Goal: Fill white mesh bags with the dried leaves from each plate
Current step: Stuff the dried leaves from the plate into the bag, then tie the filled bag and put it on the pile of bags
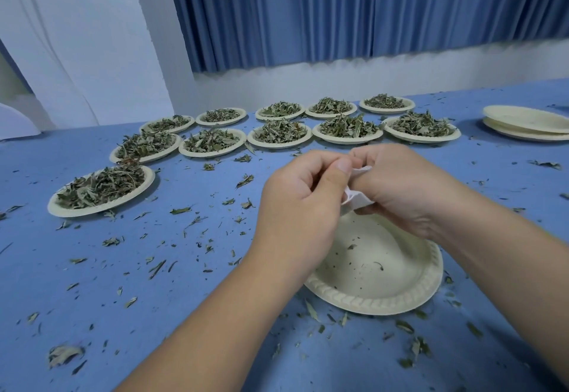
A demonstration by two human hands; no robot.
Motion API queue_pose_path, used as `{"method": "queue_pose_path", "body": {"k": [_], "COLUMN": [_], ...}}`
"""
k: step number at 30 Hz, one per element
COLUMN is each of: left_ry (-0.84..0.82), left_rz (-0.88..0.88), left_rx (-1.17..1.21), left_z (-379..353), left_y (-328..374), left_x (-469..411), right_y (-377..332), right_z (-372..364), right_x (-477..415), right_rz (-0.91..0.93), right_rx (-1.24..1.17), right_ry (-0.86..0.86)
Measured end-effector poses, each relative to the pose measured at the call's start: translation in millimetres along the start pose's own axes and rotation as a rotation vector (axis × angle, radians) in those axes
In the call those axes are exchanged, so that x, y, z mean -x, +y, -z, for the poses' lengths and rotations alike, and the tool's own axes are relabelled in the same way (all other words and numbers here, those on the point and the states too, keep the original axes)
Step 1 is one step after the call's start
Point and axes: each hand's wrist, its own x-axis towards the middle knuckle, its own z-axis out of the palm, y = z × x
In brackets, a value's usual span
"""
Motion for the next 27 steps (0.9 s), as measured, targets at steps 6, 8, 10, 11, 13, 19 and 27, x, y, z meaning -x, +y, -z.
{"method": "queue_pose_path", "body": {"k": [6, 8, 10, 11, 13, 19, 27], "left_ry": [-0.051, -0.047, -0.019, 0.002, 0.048, 0.181, 0.044], "left_rz": [-0.040, -0.041, -0.065, -0.080, -0.103, -0.112, -0.006], "left_rx": [-0.044, -0.048, -0.051, -0.057, -0.056, 0.075, 0.450], "left_z": [-0.6, 1.2, 2.8, 3.5, 6.0, 14.6, -32.0], "left_y": [-0.1, -1.0, -1.8, -2.0, -2.7, 11.8, 33.6], "left_x": [1.8, 0.4, -0.8, -1.2, -2.1, -7.2, -20.5], "right_y": [4.5, 5.9, 6.1, 5.9, 5.0, -5.2, 7.0], "right_z": [-12.3, -11.8, -8.7, -6.2, 1.1, 20.8, 31.9], "right_x": [-4.3, -5.4, -3.8, -3.1, -1.3, 6.6, 30.4], "right_rz": [0.061, 0.057, 0.042, 0.040, 0.064, 0.237, 0.282], "right_rx": [0.151, 0.153, 0.097, 0.018, -0.184, -0.328, -0.097], "right_ry": [0.072, 0.092, 0.072, 0.033, -0.083, -0.324, -0.126]}}
